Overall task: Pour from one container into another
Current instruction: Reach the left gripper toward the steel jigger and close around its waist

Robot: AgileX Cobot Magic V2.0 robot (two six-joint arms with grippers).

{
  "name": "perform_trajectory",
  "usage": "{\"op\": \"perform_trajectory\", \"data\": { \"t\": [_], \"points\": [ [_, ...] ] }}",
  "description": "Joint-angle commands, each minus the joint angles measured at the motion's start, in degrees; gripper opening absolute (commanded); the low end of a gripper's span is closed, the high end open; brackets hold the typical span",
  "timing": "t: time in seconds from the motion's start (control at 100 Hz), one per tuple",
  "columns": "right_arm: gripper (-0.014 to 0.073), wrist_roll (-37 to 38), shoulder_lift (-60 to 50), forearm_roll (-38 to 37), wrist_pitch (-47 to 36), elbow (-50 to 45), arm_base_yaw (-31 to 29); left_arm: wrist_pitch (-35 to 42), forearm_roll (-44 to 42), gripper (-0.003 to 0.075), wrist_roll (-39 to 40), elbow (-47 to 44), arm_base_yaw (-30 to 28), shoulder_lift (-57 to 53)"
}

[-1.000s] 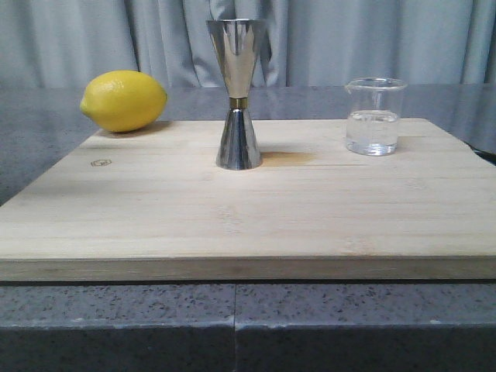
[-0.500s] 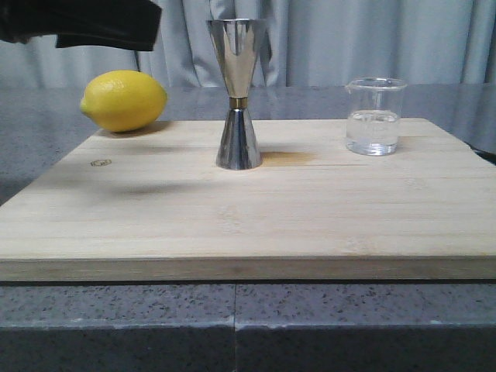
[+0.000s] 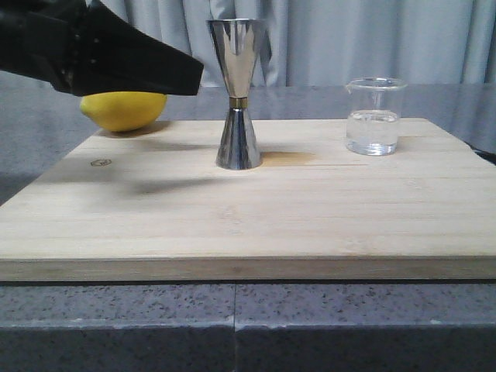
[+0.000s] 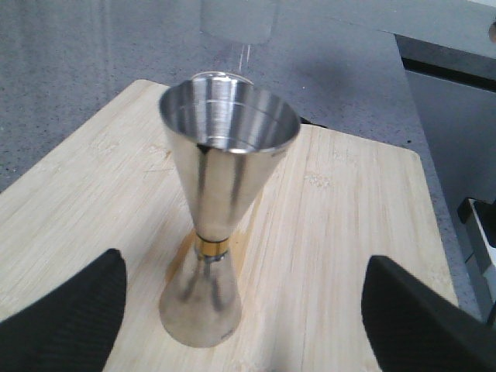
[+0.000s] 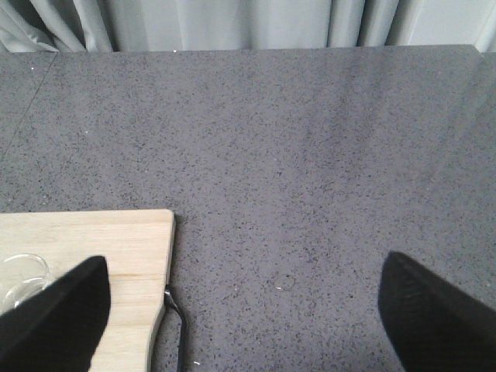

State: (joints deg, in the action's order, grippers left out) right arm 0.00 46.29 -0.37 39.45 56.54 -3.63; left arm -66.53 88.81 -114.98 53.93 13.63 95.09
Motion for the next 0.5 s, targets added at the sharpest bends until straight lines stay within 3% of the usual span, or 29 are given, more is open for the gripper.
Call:
{"op": "perform_trajectory", "data": {
  "t": [0.0,0.25,0.49],
  "points": [
    [0.0648,-0.42,0.03,-0.48,-5.05,1.37,0.08,-2.97,5.61,0.0566,-1.33,1.47,0.4,-1.01],
    [0.0648,-0.42,0.13,-0.48,-5.93,1.37,0.08,-4.69,7.34,0.0566,-3.11,1.47,0.71,1.68],
    [0.0648,-0.42,1.56,-0.48,-5.94,1.37,0.08,-4.42,8.41,0.0566,-5.58,2.09,4.52,3.28]
  ]
}}
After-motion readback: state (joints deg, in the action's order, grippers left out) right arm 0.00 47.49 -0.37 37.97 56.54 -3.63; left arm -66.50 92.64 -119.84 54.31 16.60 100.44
